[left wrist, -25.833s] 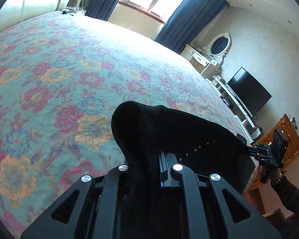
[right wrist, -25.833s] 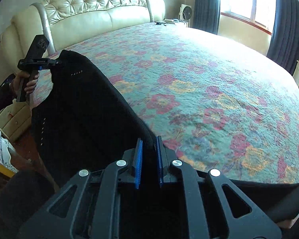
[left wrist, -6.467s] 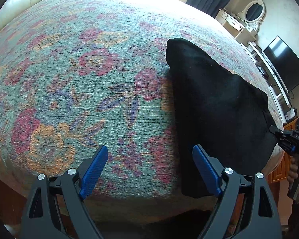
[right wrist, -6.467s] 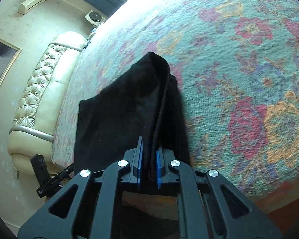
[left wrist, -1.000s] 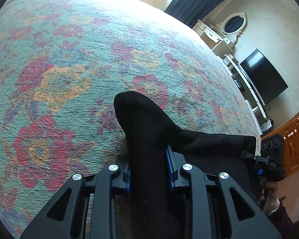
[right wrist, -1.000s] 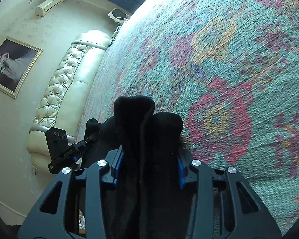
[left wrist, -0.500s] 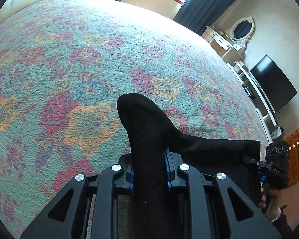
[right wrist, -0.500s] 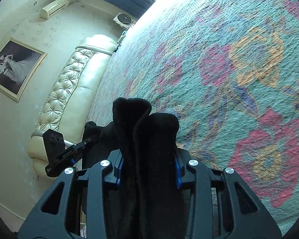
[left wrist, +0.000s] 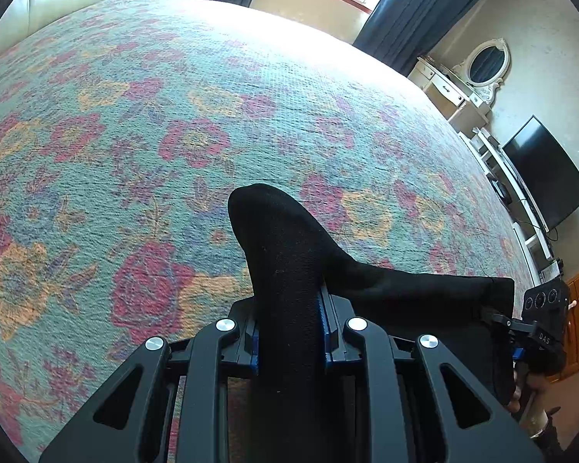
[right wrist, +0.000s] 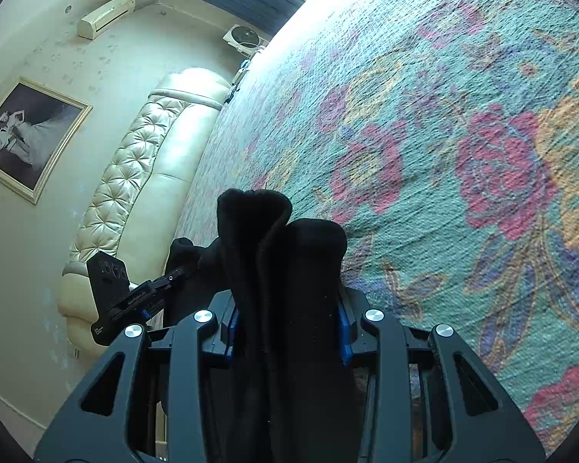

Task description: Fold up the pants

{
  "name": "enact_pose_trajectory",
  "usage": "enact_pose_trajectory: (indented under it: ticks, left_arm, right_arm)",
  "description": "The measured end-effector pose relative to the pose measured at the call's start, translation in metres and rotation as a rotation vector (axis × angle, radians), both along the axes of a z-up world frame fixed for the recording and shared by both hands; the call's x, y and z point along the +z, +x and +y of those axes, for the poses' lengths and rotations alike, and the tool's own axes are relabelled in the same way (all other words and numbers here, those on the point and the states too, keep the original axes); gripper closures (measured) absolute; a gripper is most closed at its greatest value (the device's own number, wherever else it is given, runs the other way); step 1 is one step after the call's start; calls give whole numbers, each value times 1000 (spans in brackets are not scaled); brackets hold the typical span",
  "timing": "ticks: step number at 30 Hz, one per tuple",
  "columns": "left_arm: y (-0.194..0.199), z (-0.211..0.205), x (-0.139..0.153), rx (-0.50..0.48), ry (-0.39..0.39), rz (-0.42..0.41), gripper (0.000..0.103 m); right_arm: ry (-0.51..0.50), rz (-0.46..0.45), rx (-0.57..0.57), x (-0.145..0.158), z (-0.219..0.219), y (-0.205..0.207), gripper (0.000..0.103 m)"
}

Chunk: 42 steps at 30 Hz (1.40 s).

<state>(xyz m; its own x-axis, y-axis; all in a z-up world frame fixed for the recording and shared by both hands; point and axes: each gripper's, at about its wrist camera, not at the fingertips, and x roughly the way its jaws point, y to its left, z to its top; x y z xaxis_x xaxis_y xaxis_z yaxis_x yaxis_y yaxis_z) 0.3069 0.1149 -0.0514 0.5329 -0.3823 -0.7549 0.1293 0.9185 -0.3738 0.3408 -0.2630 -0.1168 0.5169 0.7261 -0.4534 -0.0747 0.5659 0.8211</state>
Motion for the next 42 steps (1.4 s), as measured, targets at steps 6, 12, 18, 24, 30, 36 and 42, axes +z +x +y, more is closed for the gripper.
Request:
enact_pose_trajectory:
  ticks: [6, 12, 18, 24, 30, 36, 42]
  left_arm:
    - [21, 9, -3, 13, -15, 14, 80]
    - [31, 21, -31, 17, -85, 95, 50]
    - [5, 48, -31, 28, -215, 94, 31]
    - [-63, 83, -38, 84, -390, 146, 30]
    - [-123, 81, -42, 57, -445, 186, 28]
    - [-142, 69, -46, 33, -514, 220, 27]
    - [-137, 73, -53, 101, -583, 206, 26]
  right_arm:
    - [32, 20, -15, -7, 5, 22, 67]
    - [97, 45, -26, -26, -2, 25, 66]
    - [71, 60, -19, -14, -2, 13, 44]
    - [114, 89, -26, -15, -21, -39, 36]
    - [130, 120, 20, -20, -20, -87, 35]
    - [138, 100, 5, -17, -14, -109, 25]
    - [143, 93, -14, -20, -11, -109, 22]
